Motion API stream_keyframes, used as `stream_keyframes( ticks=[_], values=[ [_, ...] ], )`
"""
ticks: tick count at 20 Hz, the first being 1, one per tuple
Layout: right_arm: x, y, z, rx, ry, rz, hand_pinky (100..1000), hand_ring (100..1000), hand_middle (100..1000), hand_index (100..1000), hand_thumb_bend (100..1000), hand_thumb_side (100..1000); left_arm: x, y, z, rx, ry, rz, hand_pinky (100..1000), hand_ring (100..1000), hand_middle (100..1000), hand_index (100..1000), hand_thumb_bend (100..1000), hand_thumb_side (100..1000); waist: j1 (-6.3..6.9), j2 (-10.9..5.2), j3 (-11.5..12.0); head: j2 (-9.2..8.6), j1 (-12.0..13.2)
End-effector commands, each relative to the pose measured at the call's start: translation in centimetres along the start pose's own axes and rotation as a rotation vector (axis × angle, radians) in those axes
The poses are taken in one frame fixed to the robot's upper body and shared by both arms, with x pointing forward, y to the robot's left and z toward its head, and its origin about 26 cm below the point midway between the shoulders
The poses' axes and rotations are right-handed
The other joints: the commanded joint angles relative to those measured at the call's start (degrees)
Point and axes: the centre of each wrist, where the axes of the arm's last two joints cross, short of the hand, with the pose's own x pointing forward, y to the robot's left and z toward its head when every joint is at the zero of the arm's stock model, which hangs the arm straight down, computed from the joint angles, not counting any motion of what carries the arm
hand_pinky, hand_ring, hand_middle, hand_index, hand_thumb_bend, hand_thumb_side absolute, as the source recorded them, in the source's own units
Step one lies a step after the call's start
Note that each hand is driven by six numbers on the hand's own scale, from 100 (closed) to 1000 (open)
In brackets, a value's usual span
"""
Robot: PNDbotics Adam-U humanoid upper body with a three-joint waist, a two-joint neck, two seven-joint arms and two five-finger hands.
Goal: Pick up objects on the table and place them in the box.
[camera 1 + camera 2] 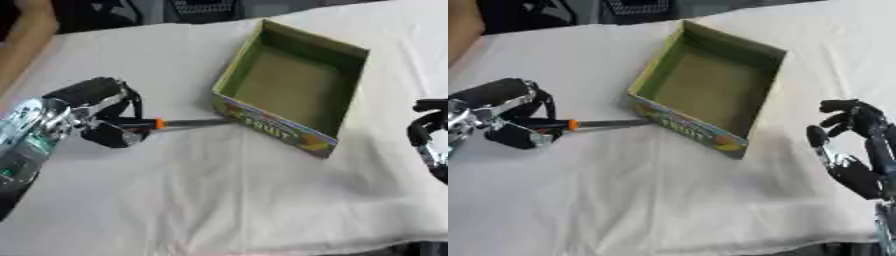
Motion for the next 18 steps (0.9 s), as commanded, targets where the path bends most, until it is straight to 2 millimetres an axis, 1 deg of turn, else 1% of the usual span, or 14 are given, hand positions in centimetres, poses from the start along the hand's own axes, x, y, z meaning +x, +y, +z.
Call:
stream_keyframes(
  ticks=[1, 6, 18],
  values=[
    [0.5, -0.6, 0.0, -0.012, -0.018, 0.019, 509, 590, 668, 783, 430, 669, -0.8, 1.7, 1.2, 0.043, 0.03, -0.027, 100, 133, 193, 270, 100, 275, -0.19, -0.71, 0.2, -0.19, -0.2],
    [0.5, -0.7, 0.0, -0.013, -0.016, 0.021, 509, 590, 669, 783, 430, 669, -1.3, 1.6, 2.0, 0.049, 0.048, -0.017, 100, 133, 192, 269, 100, 276, -0.22, -0.72, 0.5, -0.19, -0.3],
    [0.4, -0.7, 0.0, -0.014, -0.014, 0.022, 509, 590, 668, 783, 433, 668, -1.0, 2.4, 2.6, 0.091, 0.043, -0.013, 100, 133, 191, 268, 100, 272, -0.24, -0.73, 0.6, -0.19, -0.2]
  ],
)
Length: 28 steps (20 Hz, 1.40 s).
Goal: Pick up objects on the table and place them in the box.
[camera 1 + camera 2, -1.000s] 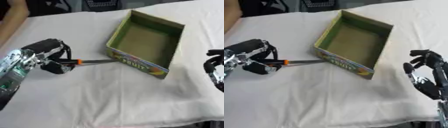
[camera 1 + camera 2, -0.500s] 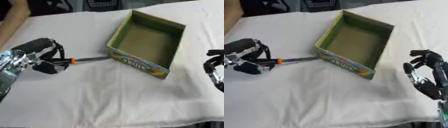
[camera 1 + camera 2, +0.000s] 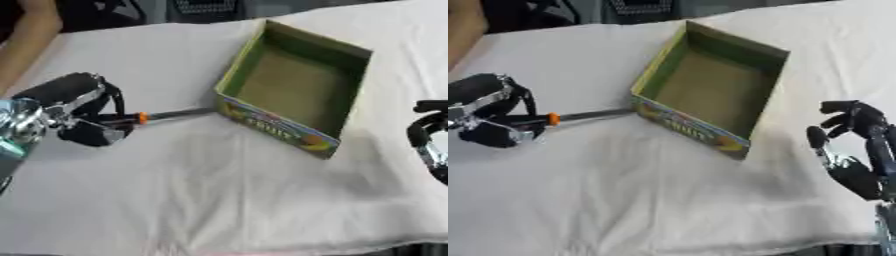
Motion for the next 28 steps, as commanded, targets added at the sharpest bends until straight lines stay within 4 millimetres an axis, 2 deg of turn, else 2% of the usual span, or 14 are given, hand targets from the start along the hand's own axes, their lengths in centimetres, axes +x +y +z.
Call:
stream_keyframes(
  ticks=[1, 28],
  values=[
    [0.5, -0.7, -0.1, -0.013, -0.019, 0.022, 509, 590, 668, 783, 432, 668, -0.4, 1.6, 0.6, 0.044, 0.013, -0.03, 100, 133, 191, 268, 100, 271, -0.14, -0.73, 0.1, -0.19, -0.2],
    [0.5, -0.7, 0.0, -0.012, -0.018, 0.023, 510, 590, 669, 783, 433, 669, 0.3, 5.1, 1.4, 0.172, 0.021, -0.097, 100, 133, 188, 267, 100, 252, -0.07, -0.95, 0.0, -0.19, -0.4]
  ],
)
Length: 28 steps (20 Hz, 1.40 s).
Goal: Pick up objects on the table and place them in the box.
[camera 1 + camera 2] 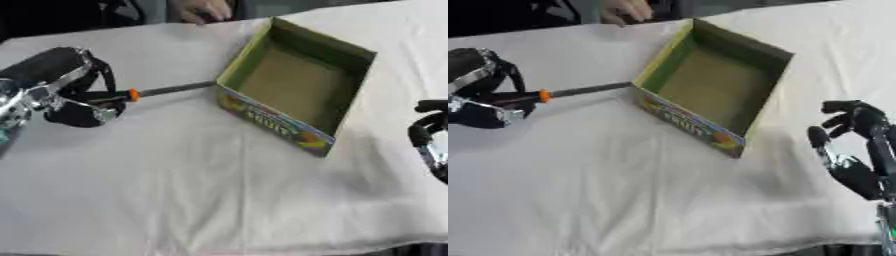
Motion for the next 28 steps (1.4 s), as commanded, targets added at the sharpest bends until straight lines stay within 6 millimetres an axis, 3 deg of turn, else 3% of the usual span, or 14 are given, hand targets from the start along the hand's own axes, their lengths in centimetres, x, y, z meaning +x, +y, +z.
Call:
stream_keyframes(
  ticks=[1, 13, 28],
  values=[
    [0.5, -0.6, -0.1, -0.007, -0.022, 0.02, 510, 590, 669, 783, 432, 669, -0.1, 2.3, 0.4, 0.052, 0.003, -0.055, 100, 133, 188, 267, 100, 276, -0.09, -0.96, 0.0, -0.19, -0.4],
    [0.5, -0.5, -0.1, 0.0, -0.024, 0.016, 510, 591, 669, 784, 431, 671, 2.5, 4.4, -1.7, 0.094, -0.11, -0.067, 100, 132, 188, 267, 100, 254, -0.05, -1.09, -0.5, -0.19, -0.1],
    [0.5, -0.2, 0.0, 0.011, -0.025, 0.007, 510, 590, 669, 784, 428, 673, 8.6, 4.8, -7.8, 0.085, -0.298, -0.062, 100, 131, 188, 268, 100, 260, -0.3, -1.39, -1.2, -0.19, 0.5]
  ],
)
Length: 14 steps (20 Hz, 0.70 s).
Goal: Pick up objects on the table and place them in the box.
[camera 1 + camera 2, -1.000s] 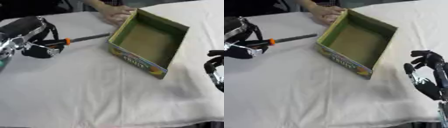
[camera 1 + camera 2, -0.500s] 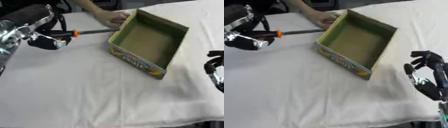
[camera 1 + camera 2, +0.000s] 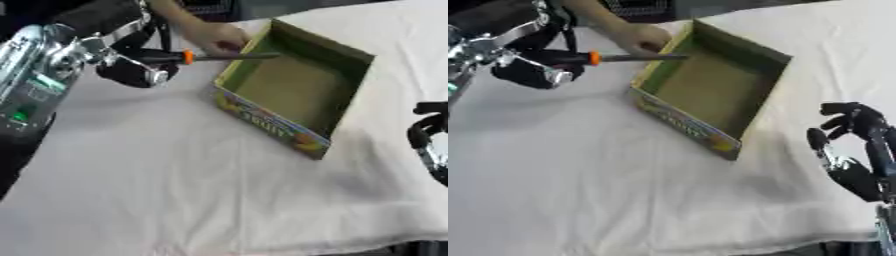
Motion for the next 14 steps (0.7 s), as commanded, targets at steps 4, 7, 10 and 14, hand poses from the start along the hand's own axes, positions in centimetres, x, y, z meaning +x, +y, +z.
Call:
stream_keyframes(
  ticks=[4, 7, 10, 14],
  values=[
    [0.5, -0.3, -0.1, 0.0, -0.024, 0.007, 510, 590, 669, 784, 426, 674, 1.3, -0.2, -2.7, -0.007, -0.046, -0.011, 100, 130, 189, 268, 100, 265, -0.43, -1.07, -0.3, -0.19, 0.7],
    [0.5, -0.3, 0.0, 0.002, -0.024, 0.005, 510, 590, 669, 784, 425, 674, 2.1, -0.7, -4.2, -0.008, -0.064, 0.003, 100, 129, 190, 269, 100, 269, -0.51, -1.08, -0.3, -0.19, 0.9],
    [0.5, -0.2, 0.0, 0.005, -0.024, 0.002, 510, 590, 669, 784, 425, 674, 3.1, -1.2, -5.8, -0.004, -0.08, 0.021, 100, 128, 190, 270, 100, 273, -0.6, -1.12, -0.4, -0.19, 1.1],
    [0.5, -0.1, 0.0, 0.009, -0.023, -0.001, 510, 590, 669, 784, 424, 675, 4.6, -1.7, -7.6, 0.015, -0.1, 0.04, 100, 127, 191, 270, 100, 276, -0.69, -1.15, -0.5, -0.19, 1.4]
  ],
)
